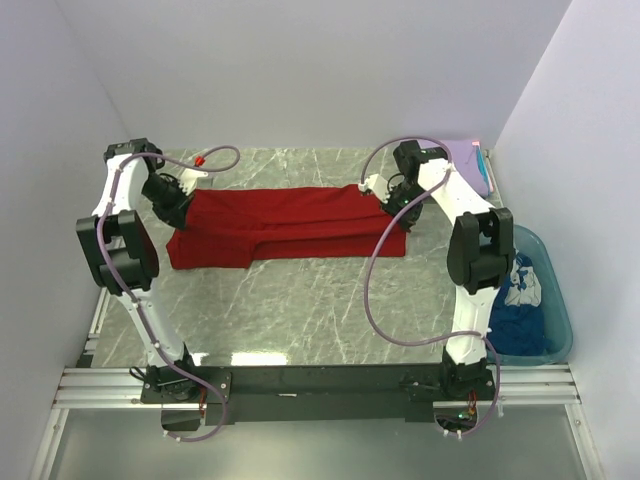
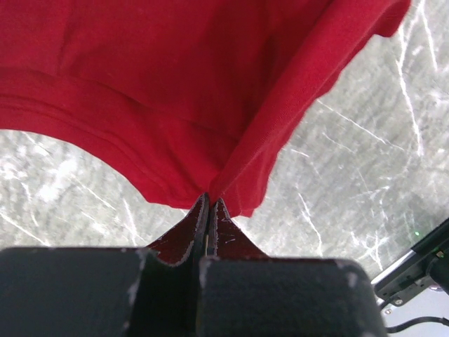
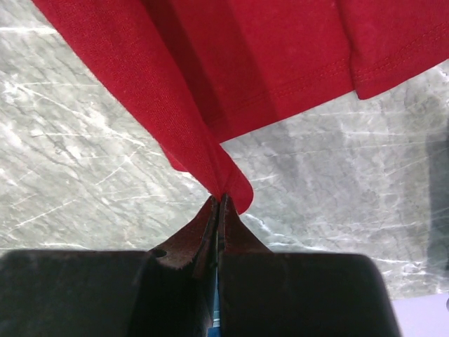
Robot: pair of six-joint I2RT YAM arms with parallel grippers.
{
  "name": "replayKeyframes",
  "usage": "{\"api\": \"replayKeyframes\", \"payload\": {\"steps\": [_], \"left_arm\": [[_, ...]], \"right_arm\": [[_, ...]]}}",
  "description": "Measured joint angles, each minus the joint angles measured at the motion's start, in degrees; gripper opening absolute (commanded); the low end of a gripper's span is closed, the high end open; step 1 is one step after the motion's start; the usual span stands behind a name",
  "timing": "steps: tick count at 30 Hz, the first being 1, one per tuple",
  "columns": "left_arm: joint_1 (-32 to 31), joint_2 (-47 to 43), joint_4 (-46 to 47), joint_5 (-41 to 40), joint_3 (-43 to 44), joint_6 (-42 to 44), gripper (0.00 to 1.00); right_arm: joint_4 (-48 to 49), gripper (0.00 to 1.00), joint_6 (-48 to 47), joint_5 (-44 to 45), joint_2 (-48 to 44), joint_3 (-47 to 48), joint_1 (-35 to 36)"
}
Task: Fold and stack the t-shirts
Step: Fold the tshirt
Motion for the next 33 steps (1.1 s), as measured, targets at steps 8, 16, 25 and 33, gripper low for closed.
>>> {"api": "replayKeyframes", "payload": {"steps": [8, 16, 25, 33], "left_arm": [[-0.2, 4.3, 0.2, -0.4, 4.5, -1.4, 0.0], [-0.2, 5.8, 0.5, -0.9, 4.5, -1.9, 0.0], [-0.2, 6.5, 1.7, -1.4, 4.5, -2.7, 0.01], [-0.3, 8.7, 3.0, -1.8, 4.5, -4.0, 0.01]], "right_arm": [[-0.8, 0.0, -0.4, 1.0, 4.3, 3.4, -0.2], [-2.1, 0.0, -0.5, 1.5, 8.9, 10.0, -0.2], [-2.8, 0.0, -1.1, 2.2, 12.1, 13.8, -0.1], [-2.8, 0.0, -1.6, 3.0, 15.3, 16.1, 0.0]]}}
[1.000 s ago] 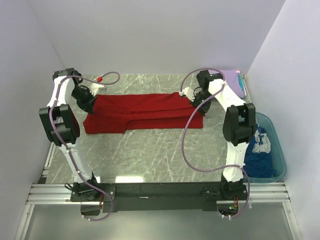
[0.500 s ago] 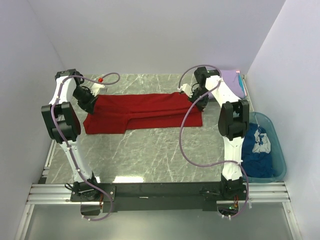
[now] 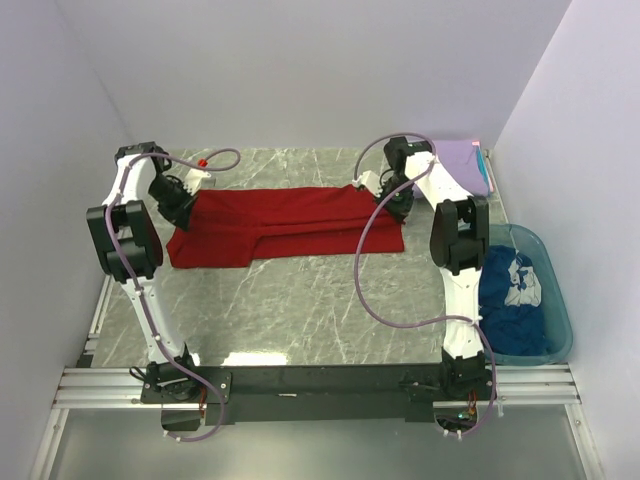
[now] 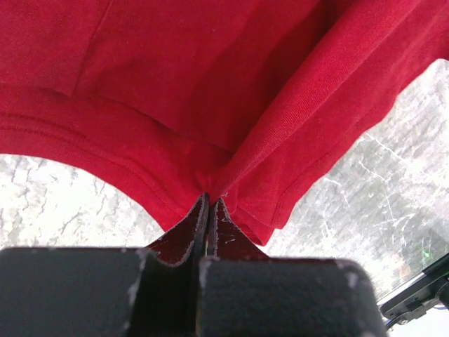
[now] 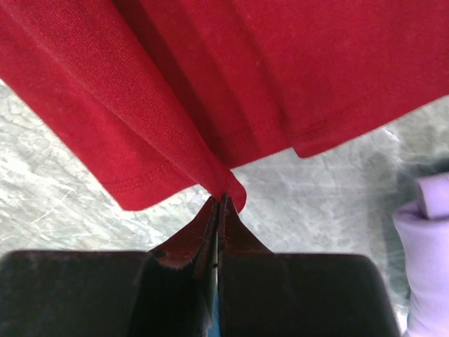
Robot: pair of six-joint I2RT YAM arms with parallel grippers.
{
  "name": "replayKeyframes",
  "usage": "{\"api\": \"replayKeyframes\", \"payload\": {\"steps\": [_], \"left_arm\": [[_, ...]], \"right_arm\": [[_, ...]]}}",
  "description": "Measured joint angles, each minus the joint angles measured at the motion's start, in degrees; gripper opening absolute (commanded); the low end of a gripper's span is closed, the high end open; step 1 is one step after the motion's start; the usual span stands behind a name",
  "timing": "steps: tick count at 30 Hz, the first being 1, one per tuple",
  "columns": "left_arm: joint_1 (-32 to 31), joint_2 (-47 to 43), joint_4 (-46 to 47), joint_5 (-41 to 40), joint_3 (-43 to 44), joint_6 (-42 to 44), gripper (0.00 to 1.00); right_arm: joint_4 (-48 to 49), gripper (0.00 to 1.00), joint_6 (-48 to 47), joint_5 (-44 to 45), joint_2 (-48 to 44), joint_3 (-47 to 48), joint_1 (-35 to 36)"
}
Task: Fold and stack the t-shirts
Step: Fold the tshirt
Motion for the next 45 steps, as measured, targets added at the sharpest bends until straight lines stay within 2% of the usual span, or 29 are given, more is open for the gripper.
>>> {"api": "replayKeyframes", "payload": {"steps": [13, 14, 15, 17, 18, 19, 20, 21, 24, 31, 39, 42, 45], "left_arm": [[-1.6, 1.2, 2.7, -1.2, 0.0, -1.7, 0.01], [-1.7, 1.3, 2.8, -1.3, 0.0, -1.9, 0.01], [-1.8, 1.6, 3.1, -1.5, 0.0, -2.0, 0.07], [-1.7, 2.1, 3.7, -1.7, 0.0, -2.4, 0.21], [-1.7, 2.1, 4.0, -1.9, 0.0, -2.9, 0.35], [-1.5, 2.1, 4.1, -1.9, 0.0, -3.2, 0.39], [-1.2, 2.1, 4.1, -1.9, 0.0, -3.7, 0.44], [-0.7, 2.1, 4.1, -1.7, 0.0, -4.1, 0.49], [1.8, 2.1, 3.9, -0.3, -0.1, -5.4, 0.51], [9.1, -2.8, 4.4, 3.8, -9.2, -8.5, 0.5], [10.2, -4.9, 7.0, 5.6, -19.0, -11.1, 0.53], [10.5, -5.0, 8.9, 6.3, -20.9, -12.1, 0.48], [10.8, -5.3, 10.5, 6.9, -22.3, -12.9, 0.42]], "right_arm": [[0.6, 0.02, 0.2, 1.2, 0.9, 0.0, 0.0], [0.6, 0.1, 0.4, 1.3, 1.0, 0.0, 0.0], [0.6, 0.17, 0.8, 1.4, 1.1, 0.0, 0.0], [0.5, 0.49, 1.7, 1.8, 1.3, 0.0, 0.0], [0.4, 0.64, 2.1, 2.4, 1.4, 0.0, 0.0], [0.3, 0.77, 2.0, 2.7, 1.4, 0.0, -0.1], [0.2, 0.84, 2.7, 2.7, 1.4, 0.0, -0.2], [0.0, 0.84, 3.0, 2.7, 1.4, 0.0, -0.4], [-1.7, 0.84, 5.1, 1.7, 1.4, 0.3, -1.4], [-5.8, 0.69, 13.9, -6.8, 1.3, -0.3, -4.7], [-7.1, 0.64, 23.6, -14.6, 1.2, -3.5, -7.1], [-6.6, 0.56, 25.7, -16.2, 1.2, -4.6, -7.3], [-6.1, 0.37, 27.4, -17.1, 1.5, -5.9, -7.5]]}}
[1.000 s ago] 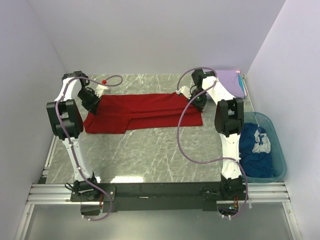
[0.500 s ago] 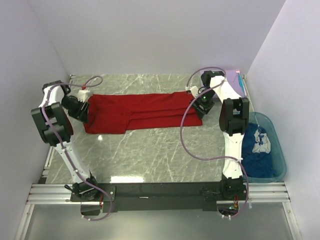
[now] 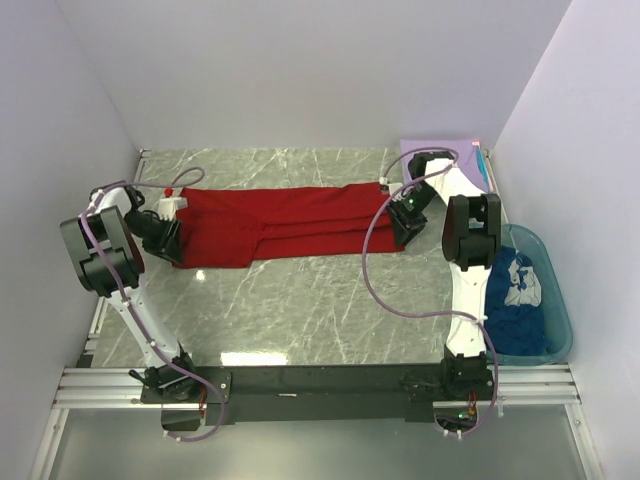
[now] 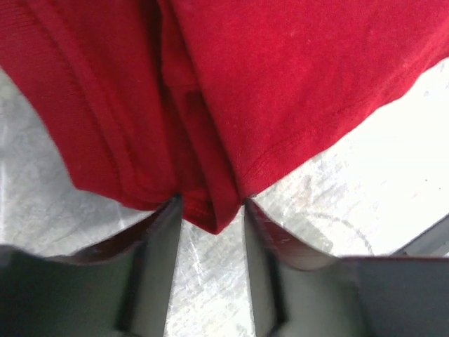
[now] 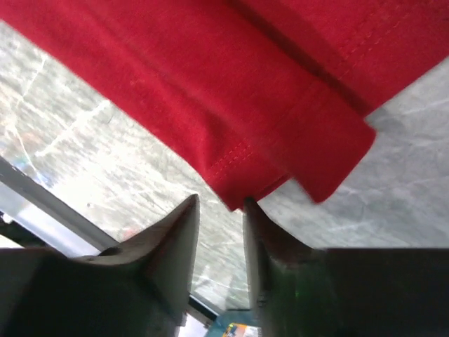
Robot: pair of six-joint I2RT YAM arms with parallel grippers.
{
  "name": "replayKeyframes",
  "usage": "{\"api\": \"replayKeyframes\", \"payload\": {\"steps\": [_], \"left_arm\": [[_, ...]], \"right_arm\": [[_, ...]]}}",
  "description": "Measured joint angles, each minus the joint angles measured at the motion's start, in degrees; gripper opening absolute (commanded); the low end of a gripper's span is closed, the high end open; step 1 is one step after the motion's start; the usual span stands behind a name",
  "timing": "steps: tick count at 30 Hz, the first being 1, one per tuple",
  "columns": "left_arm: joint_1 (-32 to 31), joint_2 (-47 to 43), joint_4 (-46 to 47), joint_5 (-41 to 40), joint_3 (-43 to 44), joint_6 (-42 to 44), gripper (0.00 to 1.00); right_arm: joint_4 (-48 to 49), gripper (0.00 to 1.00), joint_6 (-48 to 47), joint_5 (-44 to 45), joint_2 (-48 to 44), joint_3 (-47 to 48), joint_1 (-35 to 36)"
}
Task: Fold and stack the t-shirts
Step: Fold the tshirt
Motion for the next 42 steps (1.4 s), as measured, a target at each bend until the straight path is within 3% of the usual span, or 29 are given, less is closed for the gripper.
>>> {"api": "replayKeyframes", "payload": {"steps": [2, 3, 7, 13, 14, 15, 16, 17, 19, 28, 32, 36, 42], "left_arm": [[0.2, -0.4, 1.0, 0.2, -0.9, -0.6, 0.33], [0.2, -0.5, 1.4, 0.3, -1.3, -0.7, 0.2], [0.5, -1.2, 2.3, 0.7, -3.6, -0.7, 0.01], [1.8, -4.4, 1.4, 1.2, -8.3, 0.7, 0.01], [2.1, -4.9, 1.1, 1.2, -9.0, 0.9, 0.14], [2.2, -5.4, 1.0, 1.2, -9.5, 1.1, 0.23], [2.4, -6.2, 0.8, 1.1, -10.1, 1.2, 0.29], [2.6, -6.8, 0.4, 1.1, -10.4, 1.3, 0.38], [2.9, -8.0, -0.4, 1.7, -10.4, 1.5, 0.41], [3.0, -18.5, -4.0, 6.8, -12.0, 1.8, 0.42], [1.9, -18.8, -2.7, 7.3, -16.6, -0.6, 0.45], [1.3, -17.6, -1.0, 7.1, -18.6, -3.8, 0.48], [1.2, -15.7, 3.5, 6.7, -18.6, -8.5, 0.49]], "right_arm": [[0.8, 0.09, 0.4, -0.1, 0.3, -0.6, -0.1], [1.3, 0.0, 0.8, -0.1, 0.4, -0.9, -0.3], [2.5, 0.0, 1.6, 0.1, 0.5, -2.7, -1.5], [3.7, 0.0, 0.9, 1.2, -1.8, -8.7, -3.5], [3.7, 0.03, 0.6, 1.7, -2.2, -9.3, -3.6], [3.5, 0.31, 0.1, 2.1, -2.4, -9.7, -3.7], [3.4, 0.41, 0.0, 2.4, -2.5, -9.7, -3.7], [3.0, 0.46, -0.4, 2.3, -2.5, -9.6, -3.8], [2.1, 0.55, -1.2, 2.5, -3.3, -9.2, -3.6], [7.2, 0.56, 0.5, -5.7, -16.2, -8.4, -0.3], [16.2, 0.56, 7.6, -10.8, -21.4, -12.5, 9.4], [27.0, 0.62, 16.2, -13.6, -20.9, -17.7, 20.0], [38.6, 0.62, 26.7, -15.1, -17.9, -21.1, 28.1]]}}
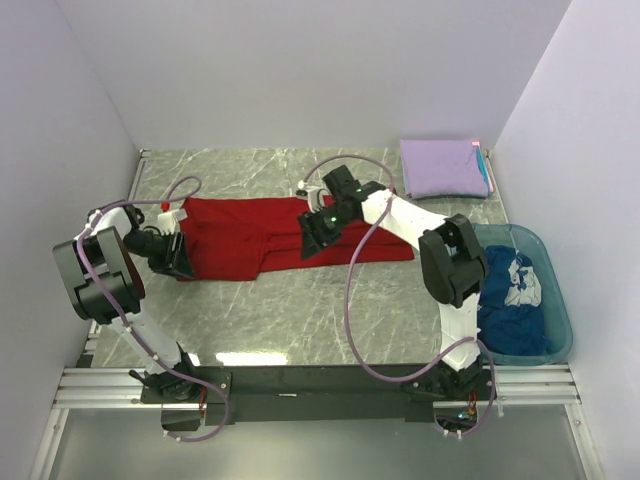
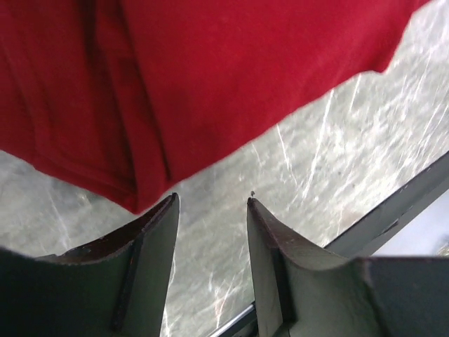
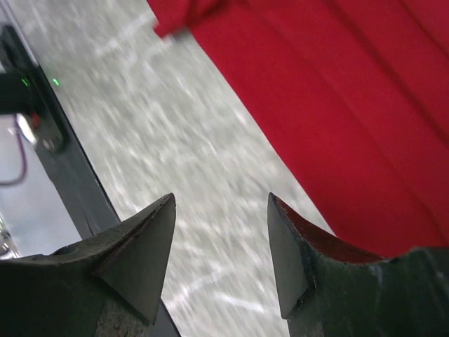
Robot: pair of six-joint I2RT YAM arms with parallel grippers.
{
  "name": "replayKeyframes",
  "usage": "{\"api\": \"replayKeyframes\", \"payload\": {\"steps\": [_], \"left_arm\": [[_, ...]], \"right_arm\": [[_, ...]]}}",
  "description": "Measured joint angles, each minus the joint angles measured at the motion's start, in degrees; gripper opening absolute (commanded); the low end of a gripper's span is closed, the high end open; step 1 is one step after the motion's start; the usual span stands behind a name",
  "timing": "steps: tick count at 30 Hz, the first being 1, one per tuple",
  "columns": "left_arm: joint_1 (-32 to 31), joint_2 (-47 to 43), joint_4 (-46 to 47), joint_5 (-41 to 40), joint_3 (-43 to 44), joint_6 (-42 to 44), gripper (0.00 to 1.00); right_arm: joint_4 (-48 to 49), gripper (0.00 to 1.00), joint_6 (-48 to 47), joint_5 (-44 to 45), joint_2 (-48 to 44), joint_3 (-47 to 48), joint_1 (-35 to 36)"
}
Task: Fold and stack the t-shirts
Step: Fold the tshirt
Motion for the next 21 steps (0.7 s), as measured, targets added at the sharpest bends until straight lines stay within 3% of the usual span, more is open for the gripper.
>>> {"api": "replayKeyframes", "payload": {"steps": [10, 16, 21], "left_arm": [[-0.3, 5.1, 3.7, 0.2, 0.0, -4.2, 0.43], [-0.9, 5.2, 3.8, 1.0, 0.0, -4.4, 0.28], [-0.9, 5.2, 2.1, 1.2, 1.3, -4.3, 0.07]], "right_arm": [[10.9, 0.62, 9.8, -0.7, 4.7, 0.0, 5.3], [11.6, 0.63, 10.8, -0.7, 5.9, 0.0, 6.0], [11.6, 0.63, 10.6, -0.7, 5.9, -0.1, 5.9]]}}
